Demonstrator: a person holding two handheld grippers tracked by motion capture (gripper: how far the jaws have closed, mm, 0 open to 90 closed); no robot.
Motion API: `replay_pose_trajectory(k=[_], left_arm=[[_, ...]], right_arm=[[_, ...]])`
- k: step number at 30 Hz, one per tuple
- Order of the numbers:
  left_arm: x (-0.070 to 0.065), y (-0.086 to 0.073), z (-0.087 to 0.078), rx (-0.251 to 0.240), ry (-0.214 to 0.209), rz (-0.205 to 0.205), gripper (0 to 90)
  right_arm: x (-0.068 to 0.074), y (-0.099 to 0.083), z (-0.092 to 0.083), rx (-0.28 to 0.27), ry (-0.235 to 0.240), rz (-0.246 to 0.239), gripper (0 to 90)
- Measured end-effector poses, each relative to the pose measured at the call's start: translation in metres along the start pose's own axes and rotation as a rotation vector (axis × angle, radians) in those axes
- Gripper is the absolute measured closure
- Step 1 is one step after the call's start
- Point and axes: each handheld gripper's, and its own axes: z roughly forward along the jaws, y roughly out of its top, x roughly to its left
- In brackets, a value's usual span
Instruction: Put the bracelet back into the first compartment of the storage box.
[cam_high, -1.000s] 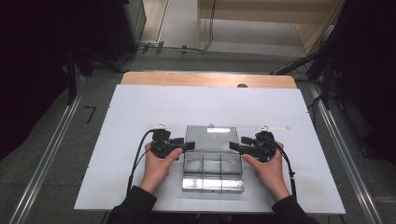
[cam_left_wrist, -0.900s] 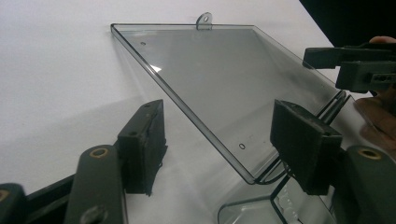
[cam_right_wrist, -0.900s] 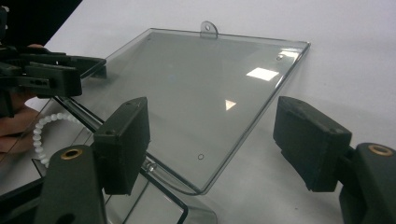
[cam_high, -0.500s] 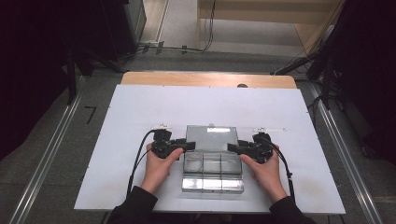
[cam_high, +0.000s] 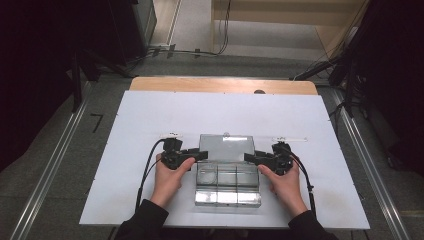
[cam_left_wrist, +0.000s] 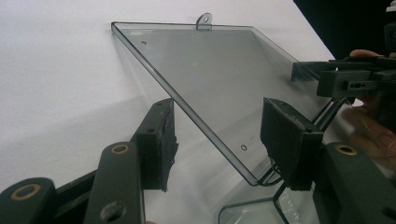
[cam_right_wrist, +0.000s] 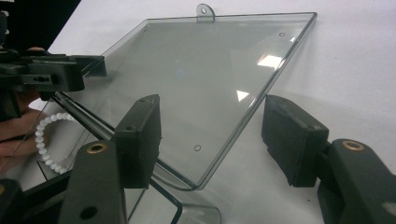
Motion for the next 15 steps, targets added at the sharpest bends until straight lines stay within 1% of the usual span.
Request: replay_pose_trajectory(k=[2, 5, 7, 8, 11, 15], left_arm=[[0.0005, 0.0002, 0.0001, 0.002, -0.002, -0.008, 46.3], [0.0021, 0.0004, 0.0001, 0.003, -0.020, -0.023, 47.0], [0.0020, 0.0007, -0.0003, -0.001, -0.032, -0.024, 49.1], [0.0018, 0.0010, -0.0005, -0.004, -0.043, -0.025, 51.4], [0.0004, 0.0012, -0.0016, -0.010, -0.037, -0.008, 54.3], [0.0002, 0.0015, -0.0027, -0.019, -0.041, -0.002, 56.4]], right_arm=[[-0.0001, -0.0002, -0.0001, -0.001, 0.001, 0.001, 36.9], [0.0001, -0.0004, -0.0004, -0.004, -0.001, -0.001, 37.6], [-0.0001, -0.0004, -0.0011, -0.011, 0.004, -0.005, 40.2], [0.0000, -0.0003, -0.0015, -0.013, 0.012, -0.005, 42.9], [0.0016, 0.0001, -0.0026, -0.021, 0.015, -0.015, 45.0], [0.0012, 0.0004, -0.0043, -0.024, 0.017, -0.024, 47.4]])
